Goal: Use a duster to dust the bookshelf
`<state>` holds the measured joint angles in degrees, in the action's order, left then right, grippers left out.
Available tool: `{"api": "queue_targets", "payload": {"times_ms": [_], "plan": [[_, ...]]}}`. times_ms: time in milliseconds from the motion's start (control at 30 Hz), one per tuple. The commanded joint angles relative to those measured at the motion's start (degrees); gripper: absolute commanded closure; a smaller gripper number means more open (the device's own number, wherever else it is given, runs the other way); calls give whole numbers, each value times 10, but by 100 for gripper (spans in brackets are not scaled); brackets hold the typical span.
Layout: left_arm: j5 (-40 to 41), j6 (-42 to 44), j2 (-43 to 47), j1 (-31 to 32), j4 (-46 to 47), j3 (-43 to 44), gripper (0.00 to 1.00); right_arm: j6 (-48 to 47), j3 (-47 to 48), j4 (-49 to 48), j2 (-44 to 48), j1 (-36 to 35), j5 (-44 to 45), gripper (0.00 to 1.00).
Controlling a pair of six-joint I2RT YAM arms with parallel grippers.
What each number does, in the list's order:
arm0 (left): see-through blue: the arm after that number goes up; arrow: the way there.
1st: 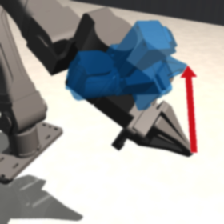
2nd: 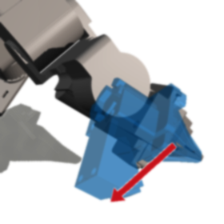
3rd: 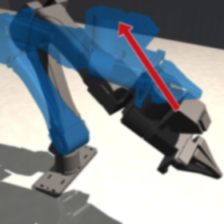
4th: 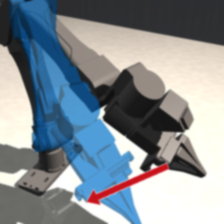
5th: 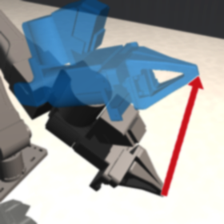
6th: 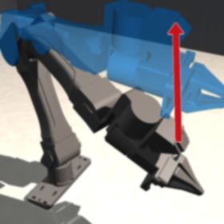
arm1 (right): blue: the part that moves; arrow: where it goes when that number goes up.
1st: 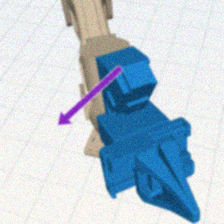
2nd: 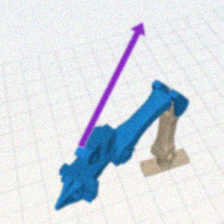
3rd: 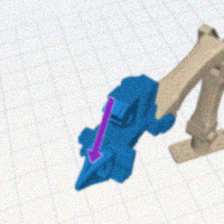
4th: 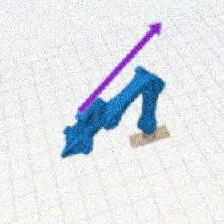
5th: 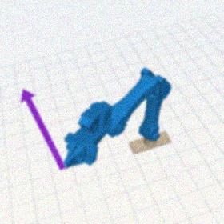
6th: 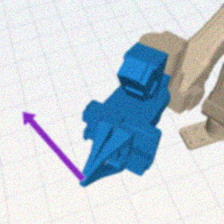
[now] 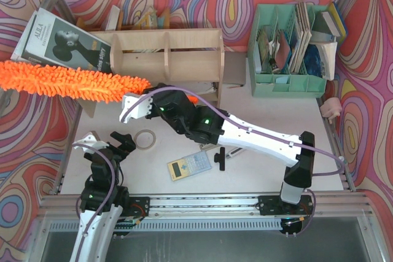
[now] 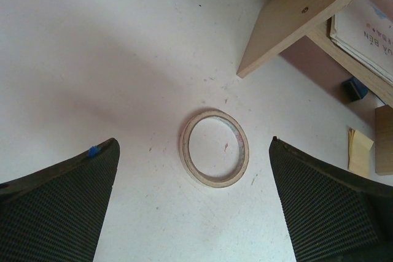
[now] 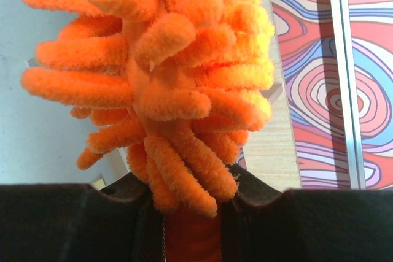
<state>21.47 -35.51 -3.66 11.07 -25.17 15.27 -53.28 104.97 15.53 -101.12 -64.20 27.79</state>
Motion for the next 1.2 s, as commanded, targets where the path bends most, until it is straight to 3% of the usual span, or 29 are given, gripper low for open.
{"api": "queue_targets", "payload": {"times_ms": [0, 200, 567, 1167], "plan": [[6, 9, 10, -3, 5, -10, 1, -34, 28, -38, -27, -1, 3, 100], [6, 9, 10, -3, 5, -10, 1, -10, 7, -41, -26, 24, 14, 100], [5, 8, 9, -3, 6, -11, 1, 46, -117, -46, 29, 58, 30, 100], [5, 9, 6, -3, 7, -10, 1, 125, -184, 22, 48, 2, 27, 100]]}}
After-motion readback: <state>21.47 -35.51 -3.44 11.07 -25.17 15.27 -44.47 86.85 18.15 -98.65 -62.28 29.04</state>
